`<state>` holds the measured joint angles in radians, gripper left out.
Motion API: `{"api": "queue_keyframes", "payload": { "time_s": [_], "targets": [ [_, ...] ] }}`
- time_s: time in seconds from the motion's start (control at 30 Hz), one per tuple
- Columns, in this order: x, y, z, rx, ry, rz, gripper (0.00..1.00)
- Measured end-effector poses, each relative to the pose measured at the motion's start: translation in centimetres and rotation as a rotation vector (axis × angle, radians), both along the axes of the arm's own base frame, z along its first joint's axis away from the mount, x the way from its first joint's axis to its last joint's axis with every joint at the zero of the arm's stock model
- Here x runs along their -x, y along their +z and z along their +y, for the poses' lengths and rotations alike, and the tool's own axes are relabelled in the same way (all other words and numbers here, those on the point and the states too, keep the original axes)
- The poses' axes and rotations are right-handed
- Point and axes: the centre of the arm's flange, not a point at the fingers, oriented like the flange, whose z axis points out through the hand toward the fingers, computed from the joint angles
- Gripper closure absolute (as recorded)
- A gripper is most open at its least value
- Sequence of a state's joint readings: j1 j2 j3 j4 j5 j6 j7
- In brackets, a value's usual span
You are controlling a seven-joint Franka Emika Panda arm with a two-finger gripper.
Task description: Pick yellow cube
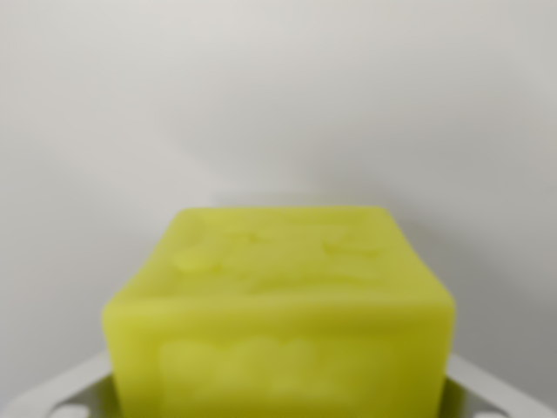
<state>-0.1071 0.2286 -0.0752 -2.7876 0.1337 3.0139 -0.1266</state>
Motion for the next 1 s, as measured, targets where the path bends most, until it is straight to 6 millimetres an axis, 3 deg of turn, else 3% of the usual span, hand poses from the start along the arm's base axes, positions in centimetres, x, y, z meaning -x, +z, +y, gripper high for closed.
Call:
{"api": "queue_keyframes", "payload": {
  "time_s": [1.0],
  "targets": [
    [0.0,4.9,0.0,0.000,0.000,0.000,1.00]
  ]
}}
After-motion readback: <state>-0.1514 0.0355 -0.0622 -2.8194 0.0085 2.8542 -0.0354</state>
